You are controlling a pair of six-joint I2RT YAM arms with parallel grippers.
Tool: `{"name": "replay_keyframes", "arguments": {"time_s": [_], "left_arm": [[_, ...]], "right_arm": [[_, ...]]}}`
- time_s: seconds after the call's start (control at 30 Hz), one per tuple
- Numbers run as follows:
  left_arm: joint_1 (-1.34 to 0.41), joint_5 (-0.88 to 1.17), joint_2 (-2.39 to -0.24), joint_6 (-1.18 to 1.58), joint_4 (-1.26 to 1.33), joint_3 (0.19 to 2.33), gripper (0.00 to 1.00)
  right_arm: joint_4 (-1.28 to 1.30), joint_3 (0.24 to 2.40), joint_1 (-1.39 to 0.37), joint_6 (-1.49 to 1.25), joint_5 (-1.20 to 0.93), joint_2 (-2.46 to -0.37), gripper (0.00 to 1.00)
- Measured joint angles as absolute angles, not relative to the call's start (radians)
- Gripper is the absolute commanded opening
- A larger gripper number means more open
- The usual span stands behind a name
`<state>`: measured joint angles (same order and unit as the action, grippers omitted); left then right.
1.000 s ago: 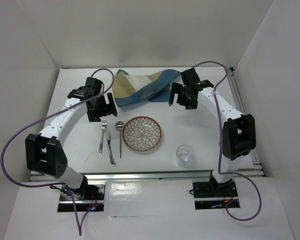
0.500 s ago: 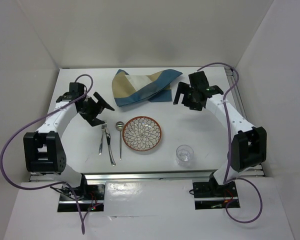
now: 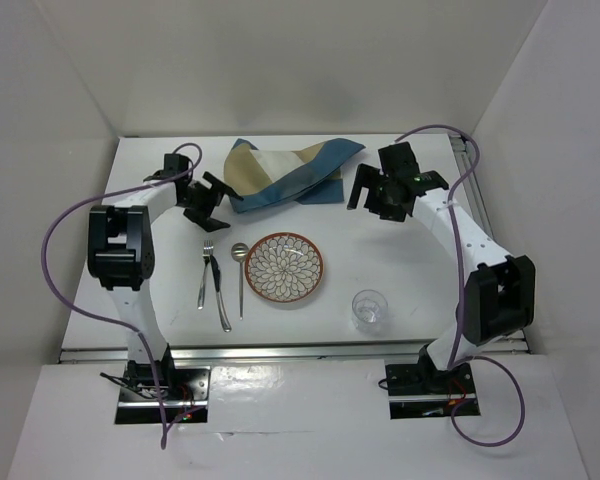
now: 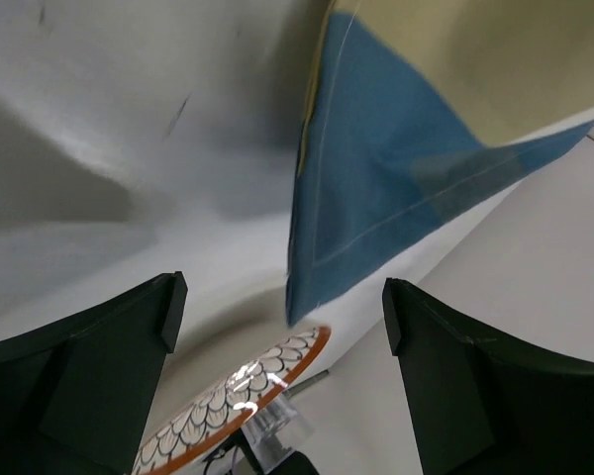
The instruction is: Set the dinner table for one person
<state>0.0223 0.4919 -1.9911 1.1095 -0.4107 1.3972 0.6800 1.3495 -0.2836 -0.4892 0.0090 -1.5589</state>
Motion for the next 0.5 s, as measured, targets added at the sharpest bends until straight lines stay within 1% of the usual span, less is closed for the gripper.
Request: {"name": "replay_keyframes", "arguments": {"time_s": [0.07, 0.2, 0.27, 0.3, 0.4, 0.5], "left_arm": [[0.021, 0.494, -2.038, 1.111, -0.389, 1.443, 1.00], [0.020, 0.494, -2.077, 1.125, -0.393, 1.486, 0.96], [0.017, 0.493, -2.116, 1.129, -0.392, 1.530, 0.93], [0.015, 0.493, -2.129, 1.131, -0.390, 1.540, 0.93], [0.008, 0.492, -2.152, 1.133, -0.393, 1.545, 0.88], [-0.003, 0.492, -2.157, 1.136, -0.393, 1.545, 0.82]], "right_arm": [[0.686, 1.349, -0.283, -0.486, 0.010, -1.555, 1.00], [0.693, 1.349, -0.281, -0.482, 0.010, -1.541, 1.00], [0.696, 1.350, -0.281, -0.481, 0.010, -1.538, 0.97], [0.697, 1.350, -0.281, -0.481, 0.008, -1.538, 0.96], [0.699, 1.350, -0.281, -0.480, 0.006, -1.538, 0.96], [0.699, 1.350, -0.281, -0.476, 0.003, -1.538, 0.90]]}}
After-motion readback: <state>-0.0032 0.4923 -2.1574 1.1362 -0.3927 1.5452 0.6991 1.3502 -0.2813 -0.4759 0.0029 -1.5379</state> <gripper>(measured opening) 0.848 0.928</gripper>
